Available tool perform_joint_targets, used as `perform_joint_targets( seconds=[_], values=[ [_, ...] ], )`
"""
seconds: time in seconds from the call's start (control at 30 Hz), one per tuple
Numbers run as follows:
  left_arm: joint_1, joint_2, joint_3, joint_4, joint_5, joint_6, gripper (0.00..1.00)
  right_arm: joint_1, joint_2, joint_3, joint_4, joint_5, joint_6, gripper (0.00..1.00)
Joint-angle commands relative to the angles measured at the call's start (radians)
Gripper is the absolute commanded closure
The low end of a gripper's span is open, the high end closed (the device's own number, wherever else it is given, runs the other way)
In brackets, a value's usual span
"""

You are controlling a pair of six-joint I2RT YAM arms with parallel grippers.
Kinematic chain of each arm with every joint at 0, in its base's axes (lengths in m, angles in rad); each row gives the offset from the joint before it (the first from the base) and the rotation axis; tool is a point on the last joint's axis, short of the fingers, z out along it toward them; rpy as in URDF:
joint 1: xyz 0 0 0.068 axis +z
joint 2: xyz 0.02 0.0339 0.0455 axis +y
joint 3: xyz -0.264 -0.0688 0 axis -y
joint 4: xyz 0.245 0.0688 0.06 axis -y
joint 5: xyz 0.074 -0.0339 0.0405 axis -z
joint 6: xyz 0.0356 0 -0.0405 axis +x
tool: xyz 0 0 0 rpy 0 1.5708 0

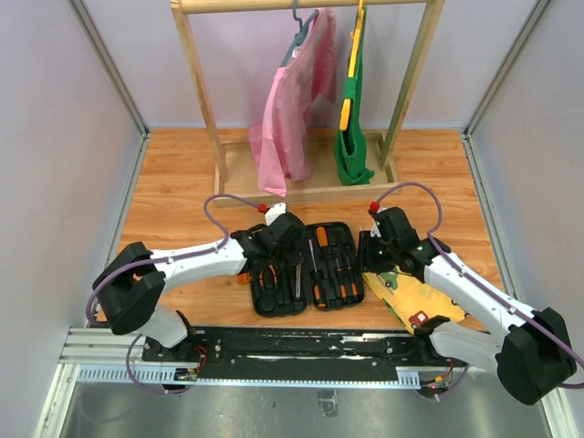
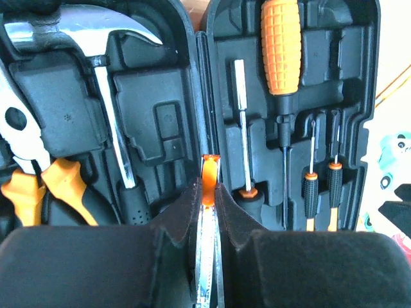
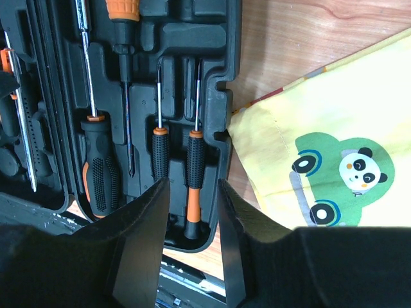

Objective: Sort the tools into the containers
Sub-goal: Place the engineering item in the storage box.

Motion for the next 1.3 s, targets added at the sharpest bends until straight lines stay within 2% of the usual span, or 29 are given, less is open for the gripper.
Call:
perform_joint_targets(
  seconds=[0.0, 0.53, 1.17, 1.27],
  values=[
    [-0.005, 0.022, 0.028, 0.067, -0.017, -0.047, 0.91, -0.014, -0.015, -0.015, -0.023, 0.023, -0.003, 0.63],
    [-0.005, 0.033, 0.023, -0.011, -0.137, -0.087, 0.91, -0.014, -0.009, -0.018, -0.029, 0.027, -0.010, 0.62],
    [-0.005, 0.076, 0.019, -0.034, -0.160, -0.104, 0.87, -0.014, -0.014, -0.026, -0.030, 0.027, -0.005, 0.62],
    [-0.005, 0.080, 0.012, -0.031, -0.157, -0.105, 0.83, -0.014, -0.015, -0.027, -0.030, 0.028, -0.006, 0.62]
  ],
)
